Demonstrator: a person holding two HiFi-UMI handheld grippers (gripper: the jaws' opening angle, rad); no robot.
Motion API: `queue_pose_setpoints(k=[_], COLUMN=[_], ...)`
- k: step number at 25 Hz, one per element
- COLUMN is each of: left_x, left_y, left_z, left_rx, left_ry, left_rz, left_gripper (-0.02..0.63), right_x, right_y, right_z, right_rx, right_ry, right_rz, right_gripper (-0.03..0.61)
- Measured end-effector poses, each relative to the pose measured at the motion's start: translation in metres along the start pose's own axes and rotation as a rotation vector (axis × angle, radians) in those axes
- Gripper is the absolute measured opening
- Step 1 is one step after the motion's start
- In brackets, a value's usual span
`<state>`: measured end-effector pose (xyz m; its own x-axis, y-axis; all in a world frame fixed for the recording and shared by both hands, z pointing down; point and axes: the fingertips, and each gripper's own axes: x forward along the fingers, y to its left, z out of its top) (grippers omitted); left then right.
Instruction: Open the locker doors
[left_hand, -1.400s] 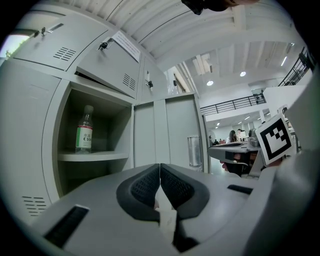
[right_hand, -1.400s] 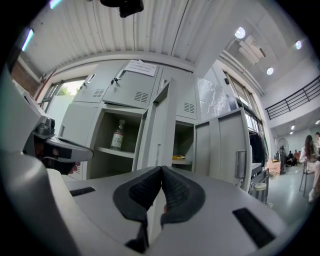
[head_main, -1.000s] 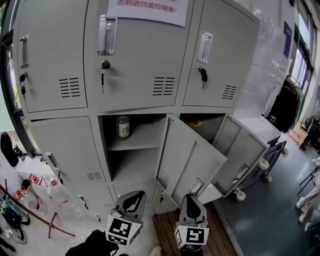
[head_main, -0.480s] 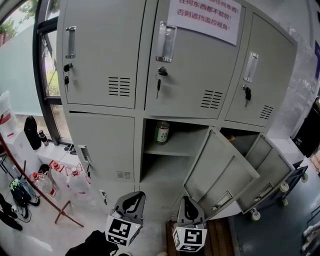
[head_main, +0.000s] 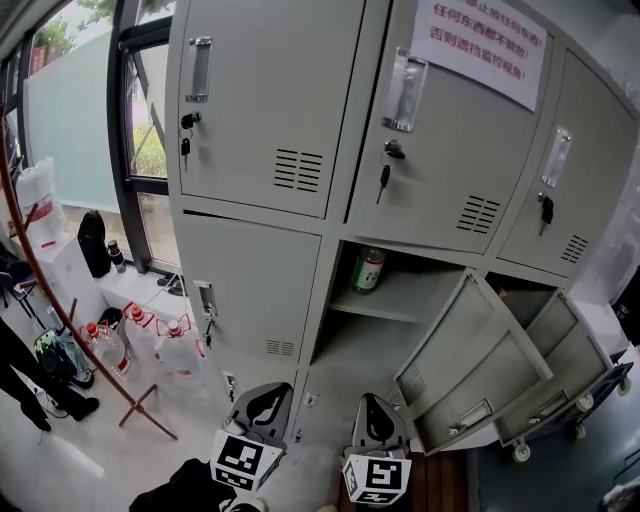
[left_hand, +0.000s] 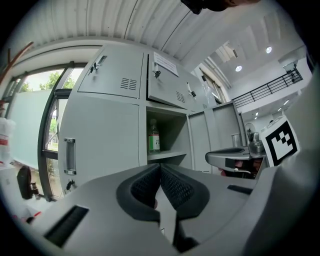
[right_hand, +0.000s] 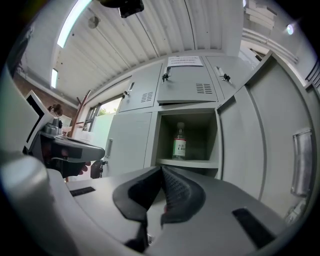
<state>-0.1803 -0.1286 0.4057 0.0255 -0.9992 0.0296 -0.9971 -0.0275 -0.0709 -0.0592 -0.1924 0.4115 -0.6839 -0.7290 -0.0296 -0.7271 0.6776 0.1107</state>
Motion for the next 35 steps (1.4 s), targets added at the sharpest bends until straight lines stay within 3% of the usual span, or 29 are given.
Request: queue_pose_setpoints(k=[11,16,35], left_x=[0.006,0.0,-0.079], left_y=[0.005,0.026,0.192], left_z=[-0.001,-0.005,-0.021], left_rx=[-0.005,-0.001,-0.015], left_ry=[-0.001,0.012,0.044], left_rz=[0.007,0.05,0.392], left_gripper=[0.025,0.025,0.025], right_x=[0.006,0.02,0.125], right_y=[0.001,0.017,0.208], right_z=[-0.003,-0.003,0.012], right_rx=[-0.007,0.004,0.001], right_ry=[0.011,0.01,-0.04], right_rz=[0.006,0.054,0.436], right_gripper=[0.017,0.017,0.017])
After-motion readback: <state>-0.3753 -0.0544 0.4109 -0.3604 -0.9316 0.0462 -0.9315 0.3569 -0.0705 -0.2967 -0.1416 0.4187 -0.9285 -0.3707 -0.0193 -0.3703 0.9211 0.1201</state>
